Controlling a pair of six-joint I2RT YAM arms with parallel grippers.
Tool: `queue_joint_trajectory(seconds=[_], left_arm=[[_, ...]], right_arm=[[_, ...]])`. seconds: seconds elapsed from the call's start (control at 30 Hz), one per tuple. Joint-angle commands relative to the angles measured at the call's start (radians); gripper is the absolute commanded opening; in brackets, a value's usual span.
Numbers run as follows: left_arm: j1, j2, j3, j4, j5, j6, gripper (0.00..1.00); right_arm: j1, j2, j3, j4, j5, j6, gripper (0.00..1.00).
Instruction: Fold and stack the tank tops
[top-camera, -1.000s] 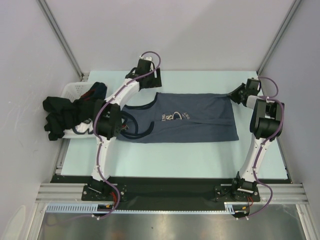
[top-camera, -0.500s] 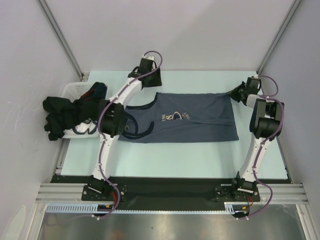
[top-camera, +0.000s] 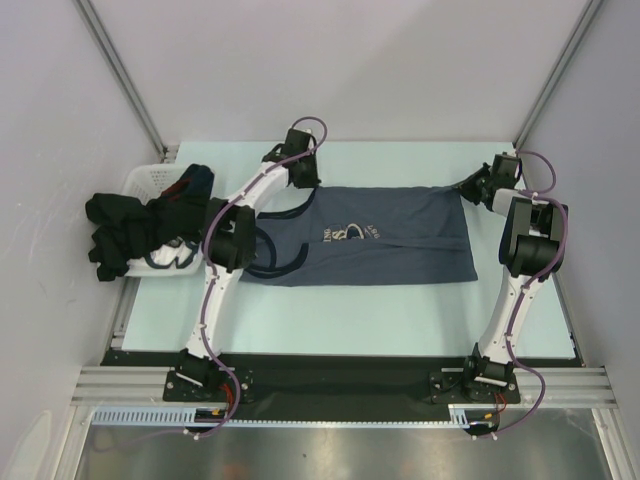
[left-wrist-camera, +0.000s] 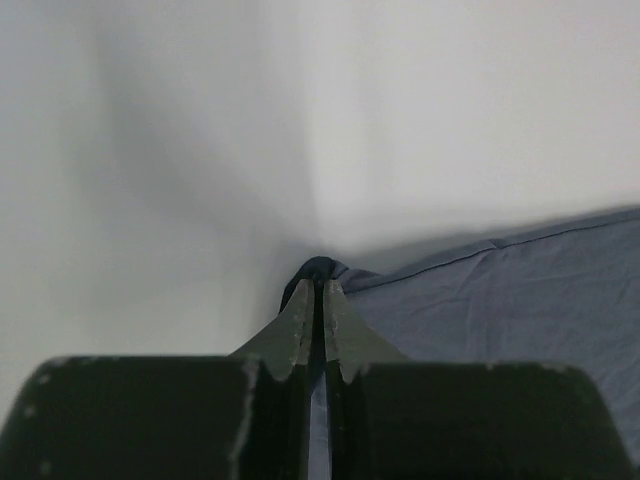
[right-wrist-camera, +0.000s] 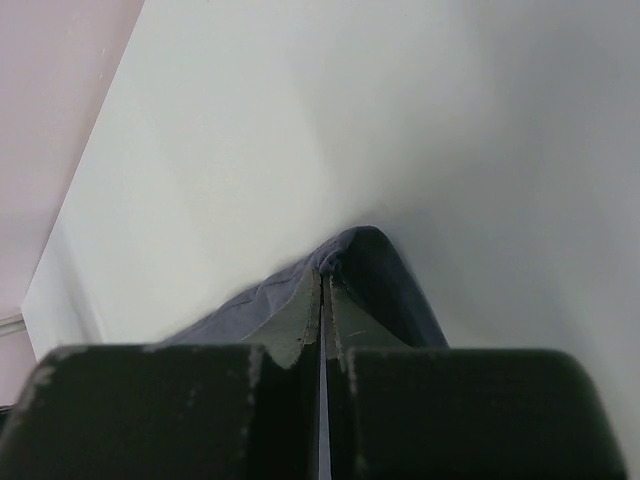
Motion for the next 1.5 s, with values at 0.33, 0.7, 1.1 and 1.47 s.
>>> queue_joint_trajectory(seconds=[0.33, 0.7, 1.1, 1.47], left_arm=[[-0.006, -0.23, -0.2, 0.229, -0.035, 0.075, 0.0], [-0.006, -0.275, -0.306, 0.309, -0.008, 0.087, 0.04], [-0.022, -0.42, -0.569, 0.487, -0.011, 0.084, 0.02], [-0.084, -0.62, -0.91, 0.685, -0.107, 0.092, 0.01]], right_arm=[[-0.002, -0.051, 0.041, -0.023, -0.013, -0.048, 0.0], [-0.023, -0.142, -0.028, -0.01, -0.021, -0.054, 0.0], [-0.031, -0.258, -0.206, 0.044, -0.021, -0.03, 0.0], [-0.031, -0.398, -0.358, 0.03, -0.019, -0.033, 0.0]])
